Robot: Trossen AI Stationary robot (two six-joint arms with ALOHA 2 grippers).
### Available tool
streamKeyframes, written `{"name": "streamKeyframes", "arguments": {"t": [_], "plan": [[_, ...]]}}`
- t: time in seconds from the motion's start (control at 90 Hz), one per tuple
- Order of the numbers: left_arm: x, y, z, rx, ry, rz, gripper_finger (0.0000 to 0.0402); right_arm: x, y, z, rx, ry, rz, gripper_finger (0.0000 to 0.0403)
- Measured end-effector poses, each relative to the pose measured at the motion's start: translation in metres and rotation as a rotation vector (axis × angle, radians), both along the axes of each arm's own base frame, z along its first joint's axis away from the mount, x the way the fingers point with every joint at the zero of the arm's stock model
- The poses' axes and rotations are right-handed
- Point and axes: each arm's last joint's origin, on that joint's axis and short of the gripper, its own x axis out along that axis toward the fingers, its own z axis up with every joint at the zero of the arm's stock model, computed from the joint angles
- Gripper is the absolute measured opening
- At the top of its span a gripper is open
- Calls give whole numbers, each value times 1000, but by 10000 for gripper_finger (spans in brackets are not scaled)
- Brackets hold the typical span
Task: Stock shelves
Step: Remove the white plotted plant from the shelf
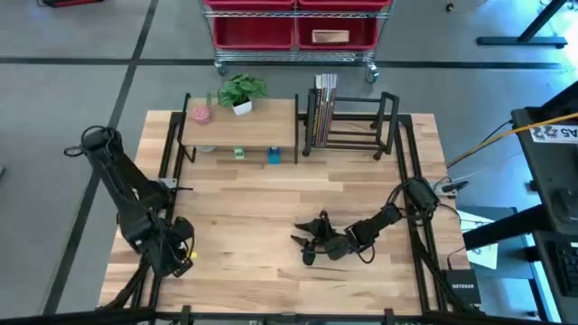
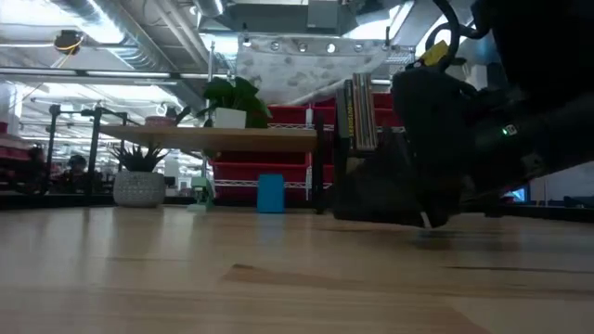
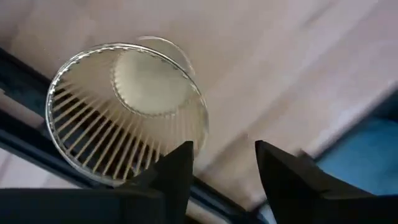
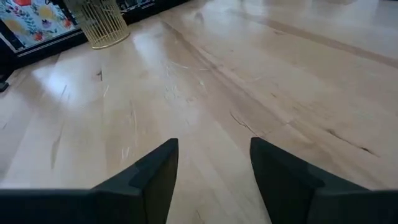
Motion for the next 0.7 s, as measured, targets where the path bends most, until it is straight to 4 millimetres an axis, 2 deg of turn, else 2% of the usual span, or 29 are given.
{"name": "streamKeyframes", "arguments": {"t": [0.178, 0.356, 0.544, 0.622, 0.7], "plan": [[7, 12, 32, -87, -115, -4, 160, 0, 0, 0, 0, 0, 0, 186], [22, 26, 64, -9, -384, -70, 160, 0, 0, 0, -1, 0, -1, 186], [44, 37, 81, 290, -725, -144, 160, 0, 0, 0, -1, 1, -1, 186], [55, 39, 79, 433, -807, -113, 160, 0, 0, 0, -1, 1, -1, 186], [64, 44, 71, 585, -819, -104, 160, 0, 0, 0, 0, 1, 1, 186]]}}
